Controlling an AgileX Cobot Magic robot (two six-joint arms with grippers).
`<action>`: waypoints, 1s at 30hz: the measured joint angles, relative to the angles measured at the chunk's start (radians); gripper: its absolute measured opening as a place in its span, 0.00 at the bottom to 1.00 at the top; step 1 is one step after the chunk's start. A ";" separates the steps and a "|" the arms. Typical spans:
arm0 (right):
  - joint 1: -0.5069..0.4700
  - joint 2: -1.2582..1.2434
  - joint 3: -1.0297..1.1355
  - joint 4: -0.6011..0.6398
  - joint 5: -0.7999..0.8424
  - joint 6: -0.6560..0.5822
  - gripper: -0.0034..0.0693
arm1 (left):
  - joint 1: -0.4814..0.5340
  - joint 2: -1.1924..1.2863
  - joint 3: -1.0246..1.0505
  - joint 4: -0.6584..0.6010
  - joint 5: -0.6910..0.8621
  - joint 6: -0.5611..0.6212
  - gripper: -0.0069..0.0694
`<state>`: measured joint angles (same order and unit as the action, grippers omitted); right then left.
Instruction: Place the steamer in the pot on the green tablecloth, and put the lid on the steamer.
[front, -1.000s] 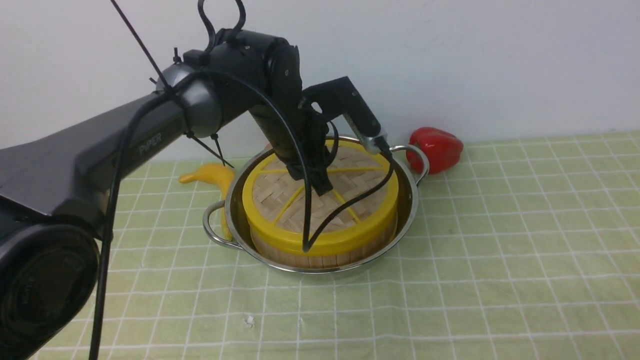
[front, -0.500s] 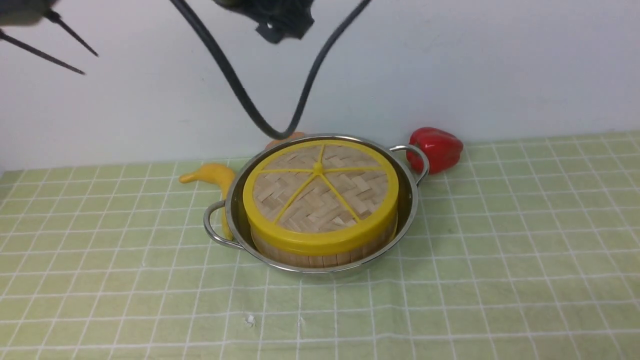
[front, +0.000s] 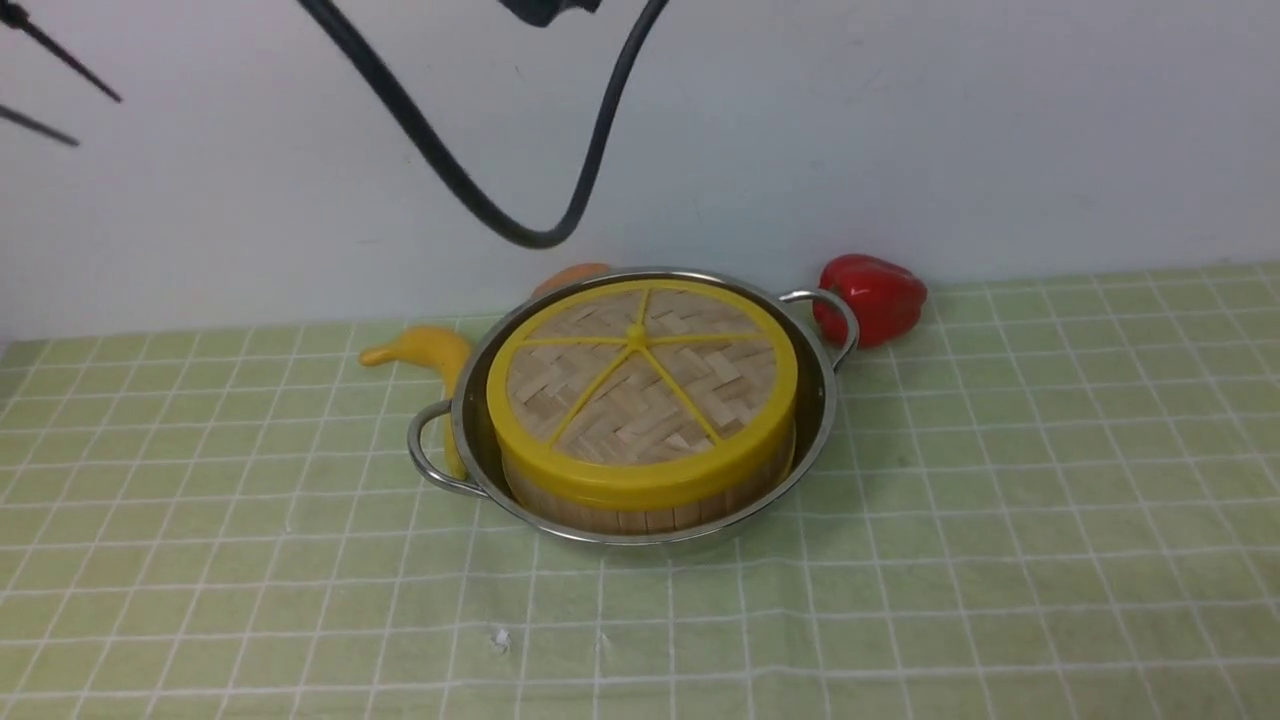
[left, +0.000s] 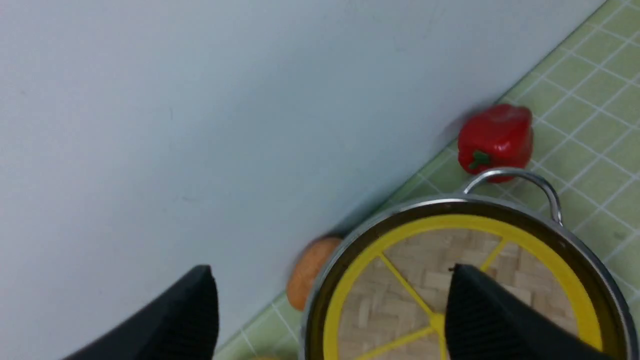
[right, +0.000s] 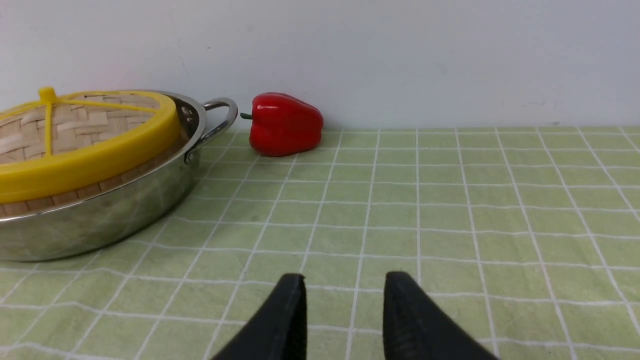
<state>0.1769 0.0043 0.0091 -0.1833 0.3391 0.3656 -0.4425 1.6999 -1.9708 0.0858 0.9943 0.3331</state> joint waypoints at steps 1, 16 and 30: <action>0.000 0.000 0.000 0.000 0.000 0.000 0.38 | 0.004 -0.066 0.095 -0.006 -0.003 -0.020 0.82; 0.000 0.000 0.000 0.000 0.000 0.000 0.38 | 0.346 -1.107 1.285 -0.109 -0.356 -0.132 0.82; 0.000 0.000 0.000 0.000 0.000 0.000 0.38 | 0.457 -1.668 1.884 -0.119 -0.626 -0.162 0.82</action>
<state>0.1769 0.0043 0.0091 -0.1833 0.3391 0.3656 0.0140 0.0316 -0.0872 -0.0334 0.3678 0.1706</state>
